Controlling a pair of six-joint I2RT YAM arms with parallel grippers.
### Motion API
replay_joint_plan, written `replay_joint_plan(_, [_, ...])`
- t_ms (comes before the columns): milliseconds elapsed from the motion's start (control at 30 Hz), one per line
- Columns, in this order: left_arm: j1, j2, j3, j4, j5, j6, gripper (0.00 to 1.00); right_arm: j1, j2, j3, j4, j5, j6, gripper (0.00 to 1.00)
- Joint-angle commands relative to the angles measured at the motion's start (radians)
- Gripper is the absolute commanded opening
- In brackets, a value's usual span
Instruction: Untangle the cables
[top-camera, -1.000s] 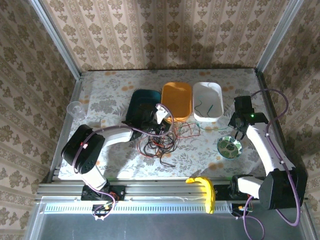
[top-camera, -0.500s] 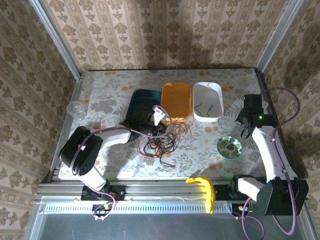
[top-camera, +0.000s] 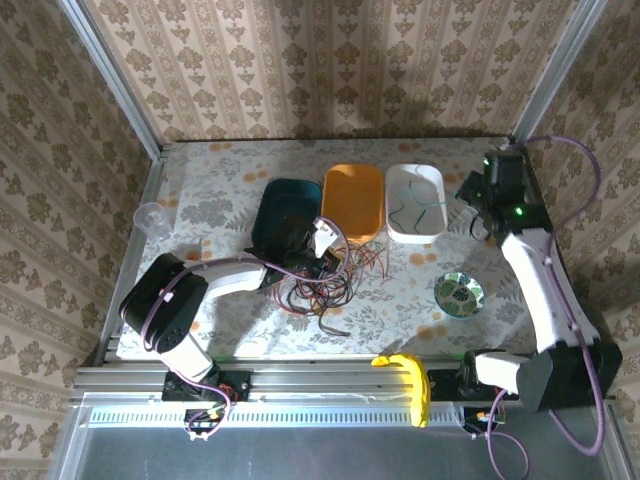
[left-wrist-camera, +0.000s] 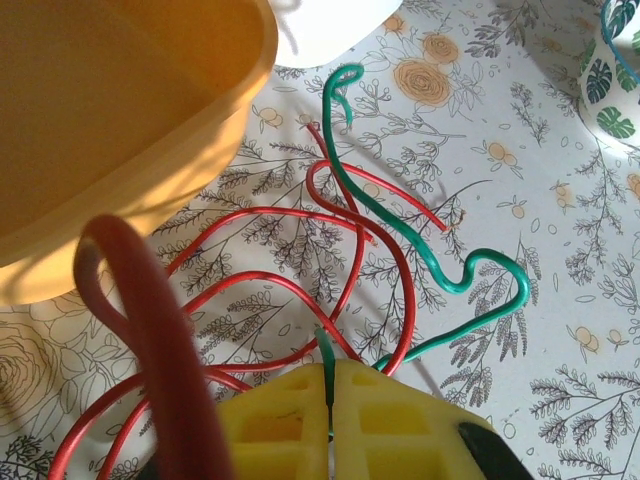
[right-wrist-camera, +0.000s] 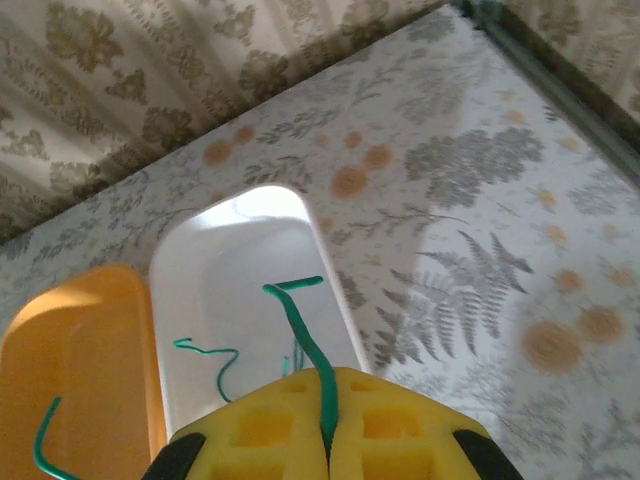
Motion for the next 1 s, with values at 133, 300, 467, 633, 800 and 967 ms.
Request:
replay_joint_plan(133, [-0.019,-0.025,0.036,0.006,-0.017,0.014,0.0,0.12,0.343,0.25,-0.14,0.226,-0.215,0.0])
replay_joint_plan(300, [-0.025,-0.029,0.03,0.006,-0.021,0.012,0.0,0.138,0.458,0.32,-0.187,0.2,-0.303,0.02])
replay_joint_plan(467, [-0.027,-0.029,0.036,-0.004,-0.018,0.013,0.0,0.142,0.543,0.341,-0.178,0.137,-0.359,0.04])
replay_joint_plan(633, [-0.027,-0.026,0.051,-0.019,-0.014,0.018,0.0,0.142,0.603,0.376,-0.155,0.106,-0.364,0.36])
replay_joint_plan(800, [-0.027,-0.021,0.056,-0.024,-0.01,0.02,0.0,0.141,0.53,0.355,-0.133,0.089,-0.312,0.51])
replay_joint_plan(967, [-0.031,-0.009,0.057,-0.023,-0.006,0.025,0.0,0.162,0.376,0.239,-0.125,-0.033,-0.263,0.52])
